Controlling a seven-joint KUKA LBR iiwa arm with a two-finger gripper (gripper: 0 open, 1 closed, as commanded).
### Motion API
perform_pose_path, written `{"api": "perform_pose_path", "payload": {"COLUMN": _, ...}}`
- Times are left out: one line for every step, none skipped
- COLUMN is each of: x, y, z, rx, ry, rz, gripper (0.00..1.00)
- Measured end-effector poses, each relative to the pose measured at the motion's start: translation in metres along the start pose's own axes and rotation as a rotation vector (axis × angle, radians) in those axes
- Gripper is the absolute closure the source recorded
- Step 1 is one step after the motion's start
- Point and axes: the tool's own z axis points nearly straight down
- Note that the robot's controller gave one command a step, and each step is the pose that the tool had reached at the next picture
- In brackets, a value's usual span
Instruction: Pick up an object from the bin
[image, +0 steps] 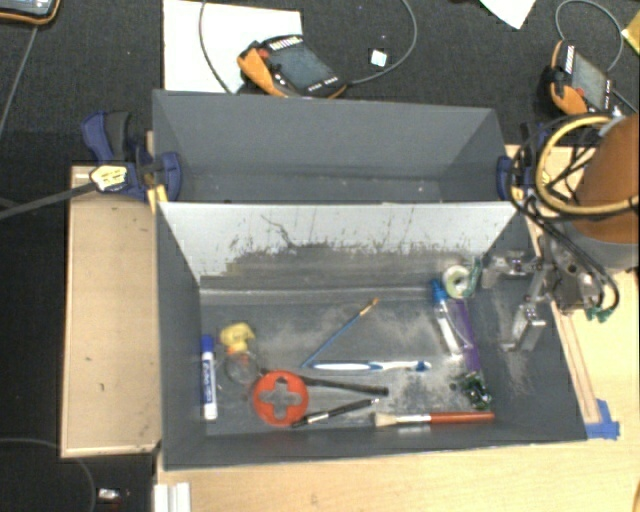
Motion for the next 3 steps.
{"api": "perform_pose_path", "payload": {"x": -0.002, "y": 0.001, "z": -0.004, "rx": 0.002, "ry": -0.008, "rz": -0.006, "gripper": 0.00}}
{"api": "perform_pose_path", "payload": {"x": 0.014, "y": 0.093, "z": 0.137, "rx": 0.000, "ry": -0.013, "rz": 0.057, "gripper": 0.00}}
{"api": "perform_pose_path", "payload": {"x": -0.014, "y": 0.092, "z": 0.059, "rx": 0.007, "ry": -0.028, "rz": -0.107, "gripper": 0.00}}
